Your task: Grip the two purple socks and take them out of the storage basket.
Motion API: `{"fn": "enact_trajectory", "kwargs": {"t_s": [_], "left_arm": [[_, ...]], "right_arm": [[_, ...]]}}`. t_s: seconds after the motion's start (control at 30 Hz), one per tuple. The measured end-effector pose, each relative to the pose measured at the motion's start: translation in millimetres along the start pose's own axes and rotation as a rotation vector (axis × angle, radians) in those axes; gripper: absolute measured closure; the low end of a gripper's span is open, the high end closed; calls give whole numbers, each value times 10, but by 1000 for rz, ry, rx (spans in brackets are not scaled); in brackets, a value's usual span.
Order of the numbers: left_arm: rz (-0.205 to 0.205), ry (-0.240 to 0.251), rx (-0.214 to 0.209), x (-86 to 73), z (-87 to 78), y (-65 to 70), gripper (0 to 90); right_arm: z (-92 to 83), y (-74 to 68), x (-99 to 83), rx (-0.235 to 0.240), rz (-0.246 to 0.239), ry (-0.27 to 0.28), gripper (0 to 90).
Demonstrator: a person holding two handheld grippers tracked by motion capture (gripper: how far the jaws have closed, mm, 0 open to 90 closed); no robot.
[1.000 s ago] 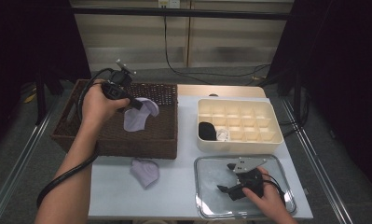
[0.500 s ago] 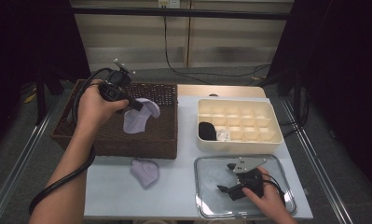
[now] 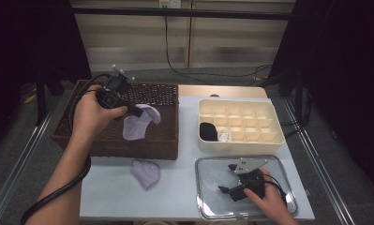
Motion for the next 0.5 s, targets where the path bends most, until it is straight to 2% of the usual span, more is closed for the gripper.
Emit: {"fn": "enact_trajectory", "kwargs": {"t_s": [0.47, 0.5], "left_arm": [[14, 6, -37, -117, -25, 128, 838], [27, 1, -35, -123, -31, 140, 838]], "right_arm": [[0, 1, 1, 0, -3, 1, 140], [0, 1, 1, 0, -3, 1, 140]]}}
Point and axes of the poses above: each handheld gripper's, and its own axes: z roughly forward along the jaws, x roughly out of its top, y roughly to its right, the point moved 6 cm from there along z, roughly forward along the jaws, and after that the axes turned 5 degrees about -z, right-handed, at the moved point
